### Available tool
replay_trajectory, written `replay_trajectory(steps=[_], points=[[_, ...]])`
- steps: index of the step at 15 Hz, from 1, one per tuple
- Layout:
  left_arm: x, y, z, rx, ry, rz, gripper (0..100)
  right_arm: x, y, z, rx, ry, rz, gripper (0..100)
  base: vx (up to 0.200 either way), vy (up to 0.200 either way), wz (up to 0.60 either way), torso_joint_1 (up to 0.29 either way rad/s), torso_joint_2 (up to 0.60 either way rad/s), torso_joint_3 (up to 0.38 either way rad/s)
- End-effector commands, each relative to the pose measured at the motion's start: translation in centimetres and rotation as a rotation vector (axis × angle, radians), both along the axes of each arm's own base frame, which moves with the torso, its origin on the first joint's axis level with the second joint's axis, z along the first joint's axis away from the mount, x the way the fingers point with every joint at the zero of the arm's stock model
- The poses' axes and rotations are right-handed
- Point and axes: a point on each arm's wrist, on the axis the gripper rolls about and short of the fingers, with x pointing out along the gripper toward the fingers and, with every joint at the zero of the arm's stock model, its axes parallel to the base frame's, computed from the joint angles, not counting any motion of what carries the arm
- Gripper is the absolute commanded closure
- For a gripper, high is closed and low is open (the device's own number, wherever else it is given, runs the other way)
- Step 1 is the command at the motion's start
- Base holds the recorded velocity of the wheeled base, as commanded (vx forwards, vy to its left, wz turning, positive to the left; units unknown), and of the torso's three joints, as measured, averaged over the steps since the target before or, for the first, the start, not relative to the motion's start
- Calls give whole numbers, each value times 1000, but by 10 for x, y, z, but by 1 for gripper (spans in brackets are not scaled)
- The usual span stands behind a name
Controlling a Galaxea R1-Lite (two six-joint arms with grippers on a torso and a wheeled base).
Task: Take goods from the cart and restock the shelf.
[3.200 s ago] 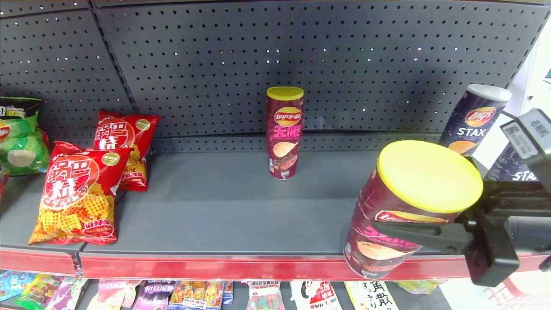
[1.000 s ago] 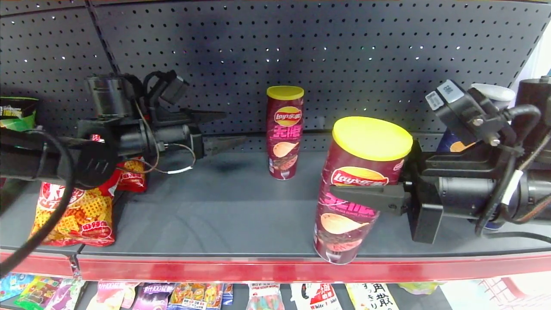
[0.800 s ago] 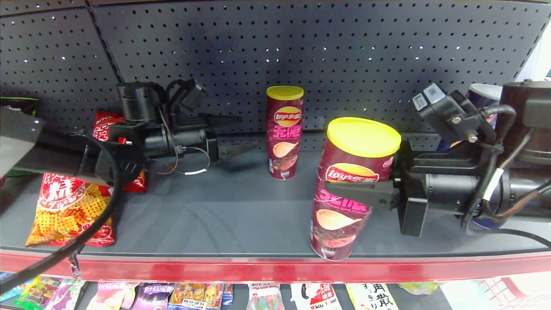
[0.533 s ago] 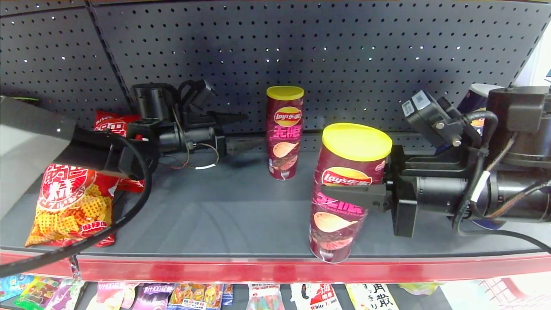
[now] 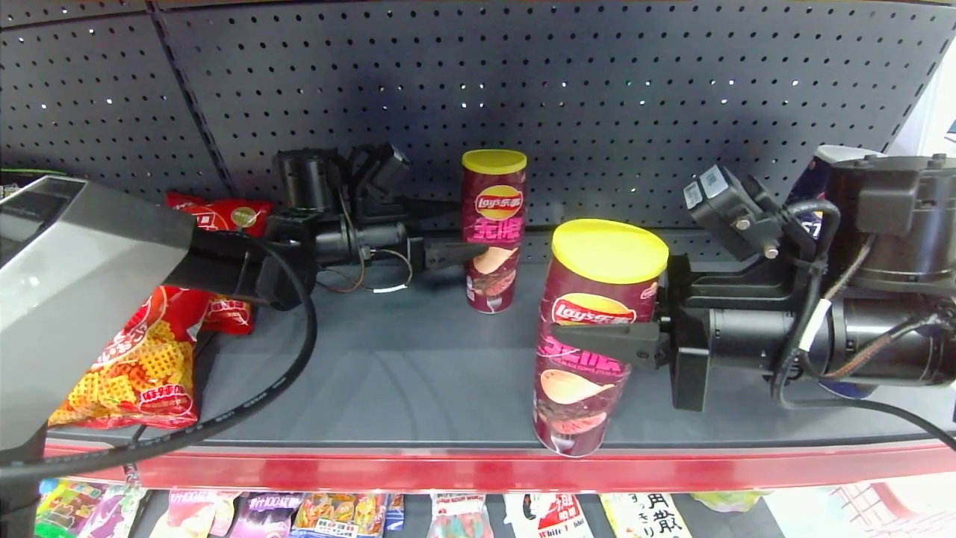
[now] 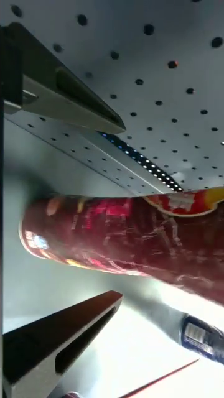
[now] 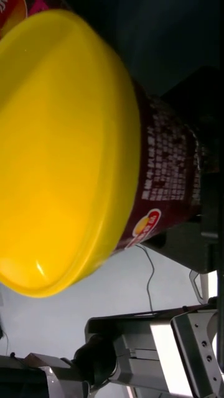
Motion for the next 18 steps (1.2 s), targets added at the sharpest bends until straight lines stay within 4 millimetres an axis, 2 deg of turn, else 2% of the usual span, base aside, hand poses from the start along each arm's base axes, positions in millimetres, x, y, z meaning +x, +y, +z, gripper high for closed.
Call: replay_trajectory(steps=[1, 4, 7, 11, 12, 18], points=[[-1, -11, 2, -7, -1, -21, 0, 2, 1, -2, -3, 3, 2, 100, 0, 0, 0, 0, 0, 0], [1, -30, 4, -18, -22, -47, 0, 1, 1, -2, -4, 6, 2, 100, 0, 0, 0, 0, 0, 0], [-4, -50, 3, -44, 41, -46, 0, 2, 0, -3, -6, 8, -3, 100, 0, 0, 0, 0, 0, 0], [-4, -51, 3, -54, 63, -32, 0, 3, 1, -5, -10, 13, -3, 100, 0, 0, 0, 0, 0, 0], [-4, -51, 3, -54, 64, -30, 100, 5, 2, -5, -11, 15, -3, 100, 0, 0, 0, 0, 0, 0], [-7, -51, 9, -68, 35, -43, 100, 7, 4, -5, -10, 13, -3, 100, 0, 0, 0, 0, 0, 0]])
